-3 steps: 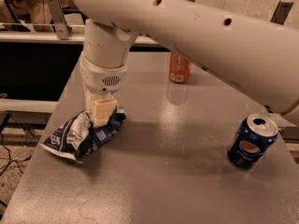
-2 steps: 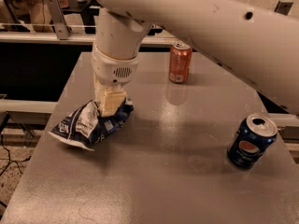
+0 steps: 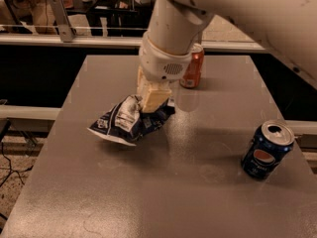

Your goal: Move blue chip bag near pepsi can

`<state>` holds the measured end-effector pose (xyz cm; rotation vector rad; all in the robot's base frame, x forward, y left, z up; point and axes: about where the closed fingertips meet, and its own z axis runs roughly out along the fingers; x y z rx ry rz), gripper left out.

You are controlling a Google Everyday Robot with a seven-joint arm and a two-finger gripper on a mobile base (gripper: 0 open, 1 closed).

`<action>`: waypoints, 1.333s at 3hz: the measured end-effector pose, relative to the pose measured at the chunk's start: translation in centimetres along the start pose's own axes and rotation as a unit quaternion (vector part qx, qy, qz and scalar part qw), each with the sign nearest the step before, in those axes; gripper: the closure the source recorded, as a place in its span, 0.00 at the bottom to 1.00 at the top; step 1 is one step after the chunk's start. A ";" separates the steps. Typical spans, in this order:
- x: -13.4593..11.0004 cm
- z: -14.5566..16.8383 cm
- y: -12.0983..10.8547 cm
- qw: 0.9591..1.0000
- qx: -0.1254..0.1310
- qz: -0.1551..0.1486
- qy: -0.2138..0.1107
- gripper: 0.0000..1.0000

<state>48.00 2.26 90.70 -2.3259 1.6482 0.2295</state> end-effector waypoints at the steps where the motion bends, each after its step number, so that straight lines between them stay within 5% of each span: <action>1: 3.7 -2.0 2.4 0.999 0.006 0.034 0.008 1.00; 2: 6.5 -3.3 4.6 0.998 0.010 0.059 0.018 1.00; 4: 9.6 -4.4 6.7 0.994 0.012 0.103 0.031 0.58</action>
Offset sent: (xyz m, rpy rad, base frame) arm -0.0371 -0.1308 0.0072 -0.0471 0.0250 -0.1860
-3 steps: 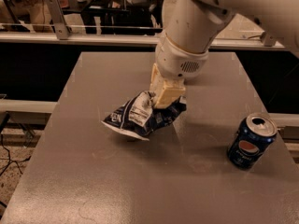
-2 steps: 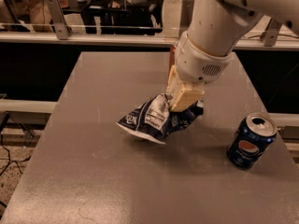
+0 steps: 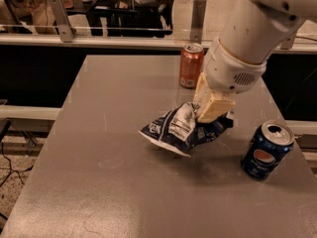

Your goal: Move blue chip bag near pepsi can

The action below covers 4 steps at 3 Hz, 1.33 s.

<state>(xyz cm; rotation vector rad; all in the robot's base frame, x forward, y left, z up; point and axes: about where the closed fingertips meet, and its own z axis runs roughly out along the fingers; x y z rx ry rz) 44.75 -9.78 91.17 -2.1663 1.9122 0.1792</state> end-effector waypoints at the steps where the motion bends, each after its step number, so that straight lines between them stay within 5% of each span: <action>1: 1.1 0.1 0.4 1.000 -0.006 0.016 0.007 0.36; 2: 1.9 0.3 0.7 0.999 -0.014 0.027 0.009 0.12; 3: 1.8 0.4 0.5 1.000 -0.011 0.026 0.008 0.00; 4: 1.8 0.4 0.5 1.000 -0.011 0.026 0.008 0.00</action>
Offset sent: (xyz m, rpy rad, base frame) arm -0.0088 -0.0304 -0.0133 -0.0315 0.0772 -0.0682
